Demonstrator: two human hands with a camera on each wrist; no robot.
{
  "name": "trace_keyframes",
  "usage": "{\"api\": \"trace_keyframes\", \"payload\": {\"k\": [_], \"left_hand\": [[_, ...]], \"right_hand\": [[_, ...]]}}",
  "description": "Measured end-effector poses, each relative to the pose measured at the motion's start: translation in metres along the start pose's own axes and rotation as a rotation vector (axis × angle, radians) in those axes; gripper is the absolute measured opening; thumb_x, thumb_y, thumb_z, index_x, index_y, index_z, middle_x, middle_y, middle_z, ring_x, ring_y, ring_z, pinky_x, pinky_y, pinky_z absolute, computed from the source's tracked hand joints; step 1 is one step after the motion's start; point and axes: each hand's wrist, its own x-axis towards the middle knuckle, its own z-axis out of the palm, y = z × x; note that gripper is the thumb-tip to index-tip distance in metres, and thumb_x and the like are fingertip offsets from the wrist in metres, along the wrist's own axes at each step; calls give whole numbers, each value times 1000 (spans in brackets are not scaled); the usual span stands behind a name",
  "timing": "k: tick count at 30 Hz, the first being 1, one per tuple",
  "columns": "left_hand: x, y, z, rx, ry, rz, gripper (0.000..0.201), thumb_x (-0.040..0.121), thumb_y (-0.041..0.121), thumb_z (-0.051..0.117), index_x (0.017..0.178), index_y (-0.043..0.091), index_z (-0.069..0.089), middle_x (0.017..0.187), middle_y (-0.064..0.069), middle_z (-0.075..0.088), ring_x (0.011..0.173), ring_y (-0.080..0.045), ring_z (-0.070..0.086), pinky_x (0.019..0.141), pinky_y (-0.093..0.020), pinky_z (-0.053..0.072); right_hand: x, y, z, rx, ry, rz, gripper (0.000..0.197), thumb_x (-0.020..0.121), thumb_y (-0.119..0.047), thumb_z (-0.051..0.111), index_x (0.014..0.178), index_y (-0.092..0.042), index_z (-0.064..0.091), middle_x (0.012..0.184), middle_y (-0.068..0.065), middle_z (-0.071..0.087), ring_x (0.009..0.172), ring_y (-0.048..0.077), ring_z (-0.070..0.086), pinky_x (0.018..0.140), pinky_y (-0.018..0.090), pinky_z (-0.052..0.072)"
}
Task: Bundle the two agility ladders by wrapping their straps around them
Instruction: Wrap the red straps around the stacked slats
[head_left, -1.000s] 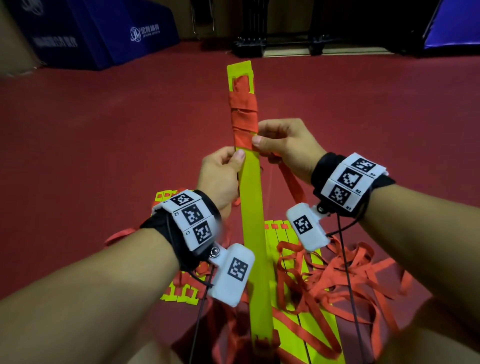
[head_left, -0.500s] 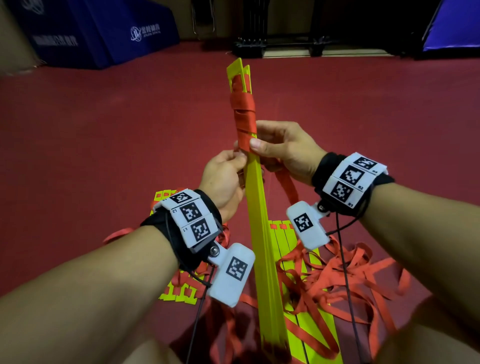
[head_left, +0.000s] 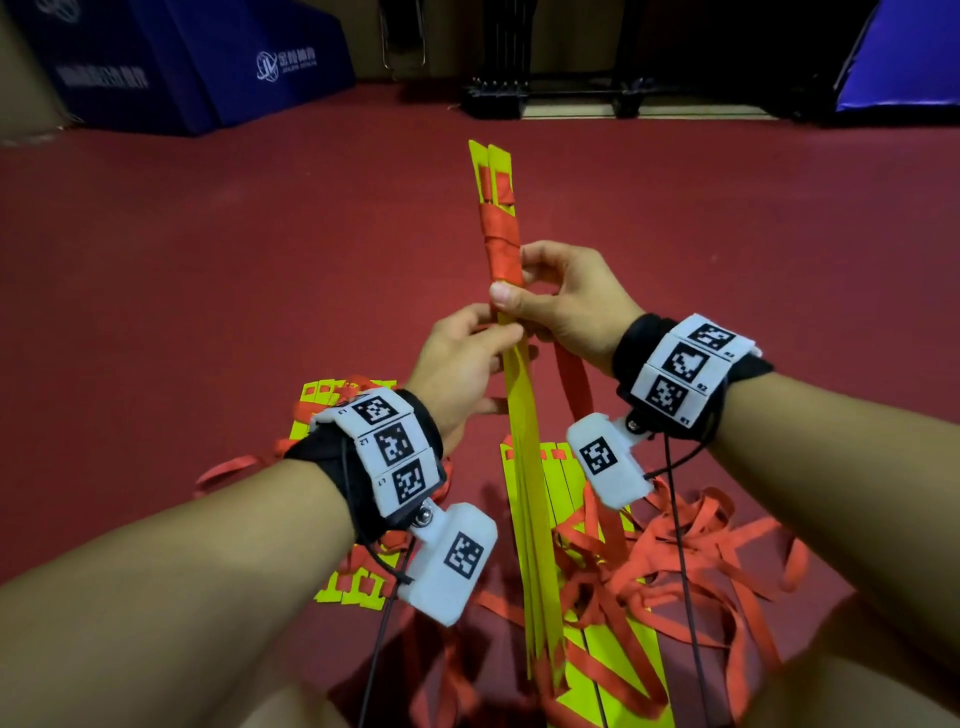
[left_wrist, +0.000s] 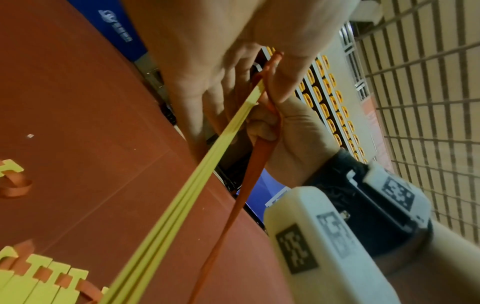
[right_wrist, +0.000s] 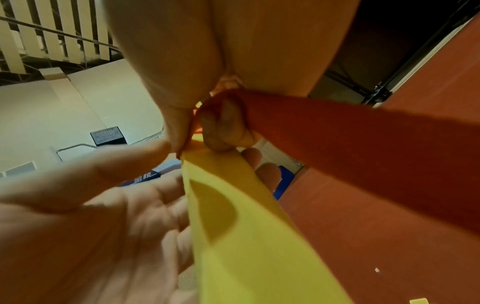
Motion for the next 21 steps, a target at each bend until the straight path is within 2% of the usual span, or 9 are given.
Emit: {"api": "trace_keyframes", "payload": {"k": [2, 7, 9, 11, 13, 14, 16, 18, 21], "left_hand": [[1, -3, 0, 66, -16, 63, 21, 102, -2, 49, 111, 13, 61, 94, -7, 70, 83, -16, 68, 56, -31, 56], [5, -9, -2, 180, 7, 135, 31, 104, -5, 44, 101, 19, 64, 95, -15, 72, 86, -26, 72, 73, -47, 59], [7, -10, -3, 197, 28, 142, 31, 103, -5, 44, 100, 19, 64, 92, -14, 71, 84, -25, 72, 69, -43, 59], [9, -11, -5, 223, 55, 149, 34, 103, -4, 45, 97, 23, 65, 88, -12, 72, 82, -25, 73, 67, -38, 59], [11, -10, -6, 226, 80, 149, 34, 102, -4, 47, 94, 23, 66, 91, -16, 73, 86, -33, 73, 71, -43, 58], [11, -10, -7, 219, 93, 149, 33, 101, -5, 48, 94, 22, 66, 93, -18, 73, 89, -36, 73, 72, -44, 58], [12, -9, -9, 193, 117, 145, 31, 101, -5, 48, 95, 21, 64, 92, -16, 72, 87, -36, 71, 66, -38, 56], [12, -9, -11, 159, 144, 137, 27, 101, -4, 48, 99, 21, 59, 89, -14, 71, 85, -33, 68, 59, -32, 52], [13, -9, -12, 127, 185, 97, 28, 101, 0, 50, 101, 27, 51, 82, -8, 74, 87, -42, 69, 64, -48, 49]], "right_hand": [[0, 0, -1, -55, 38, -11, 22, 86, -14, 77, 101, -7, 63, 79, -3, 55, 47, -1, 55, 43, 17, 42], [4, 6, -4, -130, 38, -18, 18, 83, -20, 81, 90, -14, 66, 75, -3, 57, 57, 5, 58, 54, 25, 50], [5, 7, -8, -151, -9, -20, 14, 86, -18, 78, 91, -10, 68, 78, 1, 58, 63, 8, 57, 58, 25, 50], [4, 6, -11, -198, -54, -37, 13, 91, -15, 73, 96, -3, 69, 80, 3, 61, 61, 2, 55, 57, 18, 46], [3, 6, -15, -203, -106, -50, 2, 94, -8, 68, 95, -8, 69, 74, -8, 63, 57, -6, 54, 55, 10, 42], [3, 6, -17, -195, -126, -54, 11, 95, -4, 65, 91, -13, 68, 68, -15, 63, 56, -7, 54, 56, 8, 40], [3, 6, -19, -176, -167, -48, 25, 96, 4, 60, 88, -20, 64, 62, -21, 63, 55, -7, 53, 56, 8, 39], [2, 5, -19, -172, -214, -42, 27, 96, 7, 57, 93, -19, 64, 64, -23, 63, 55, -6, 51, 57, 11, 39], [1, 3, -19, -144, -263, -48, 28, 94, 11, 54, 106, -12, 66, 73, -18, 65, 61, -1, 50, 60, 16, 38]]}}
